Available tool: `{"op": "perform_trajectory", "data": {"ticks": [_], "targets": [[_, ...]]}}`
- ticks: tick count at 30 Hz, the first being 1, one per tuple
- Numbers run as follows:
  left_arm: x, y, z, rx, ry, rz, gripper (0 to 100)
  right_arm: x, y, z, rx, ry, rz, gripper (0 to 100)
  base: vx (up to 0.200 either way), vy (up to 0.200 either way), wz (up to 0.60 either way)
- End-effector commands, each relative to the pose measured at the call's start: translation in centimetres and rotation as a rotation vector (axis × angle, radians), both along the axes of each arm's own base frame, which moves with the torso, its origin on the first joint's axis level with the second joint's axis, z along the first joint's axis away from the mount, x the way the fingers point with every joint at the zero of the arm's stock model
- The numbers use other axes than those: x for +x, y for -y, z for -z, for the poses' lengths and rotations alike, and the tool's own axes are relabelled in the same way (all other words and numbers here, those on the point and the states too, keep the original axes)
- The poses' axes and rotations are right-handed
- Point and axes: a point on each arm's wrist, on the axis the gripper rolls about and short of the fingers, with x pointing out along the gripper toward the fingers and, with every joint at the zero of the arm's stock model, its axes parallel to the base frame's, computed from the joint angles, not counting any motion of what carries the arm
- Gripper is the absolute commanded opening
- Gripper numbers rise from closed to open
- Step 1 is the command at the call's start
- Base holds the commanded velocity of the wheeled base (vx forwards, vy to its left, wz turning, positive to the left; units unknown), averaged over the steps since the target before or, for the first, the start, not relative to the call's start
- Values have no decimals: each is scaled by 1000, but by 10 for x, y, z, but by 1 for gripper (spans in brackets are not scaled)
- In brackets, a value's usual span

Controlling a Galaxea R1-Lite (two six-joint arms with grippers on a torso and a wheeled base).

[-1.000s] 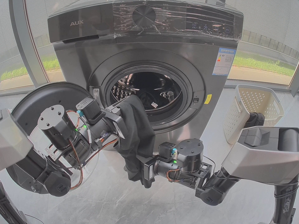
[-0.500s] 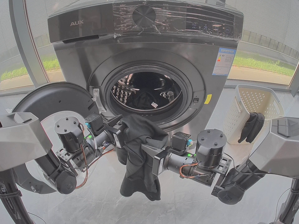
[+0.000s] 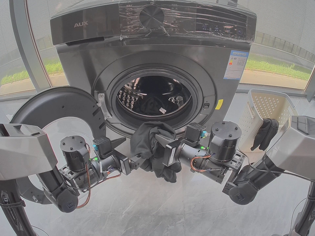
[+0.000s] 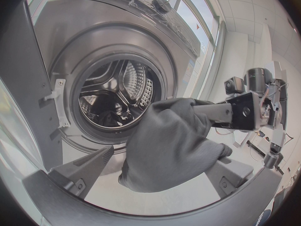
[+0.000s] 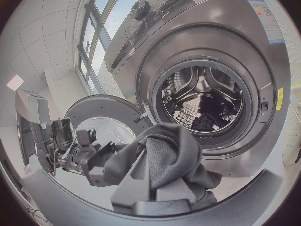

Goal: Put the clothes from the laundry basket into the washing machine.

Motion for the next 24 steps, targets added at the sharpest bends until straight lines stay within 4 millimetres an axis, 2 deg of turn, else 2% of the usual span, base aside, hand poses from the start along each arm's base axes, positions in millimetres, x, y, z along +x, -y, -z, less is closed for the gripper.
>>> {"op": "perform_trajectory", "data": {"ticks": [1,10,16,24], "targets": [[-6,2,6,12,-28,31,100,2,0,-3,10,10,6,0,0,0,0],[-9,20,10,11,-27,86,100,-3,-3,-5,10,10,-11,0,0,0,0],[2,39,7,-15,19,117,100,-3,-3,-5,10,10,-11,0,0,0,0],[9,48,24,-1,-10,153,100,-6,-5,-5,12,12,-20,0,0,0,0]]}}
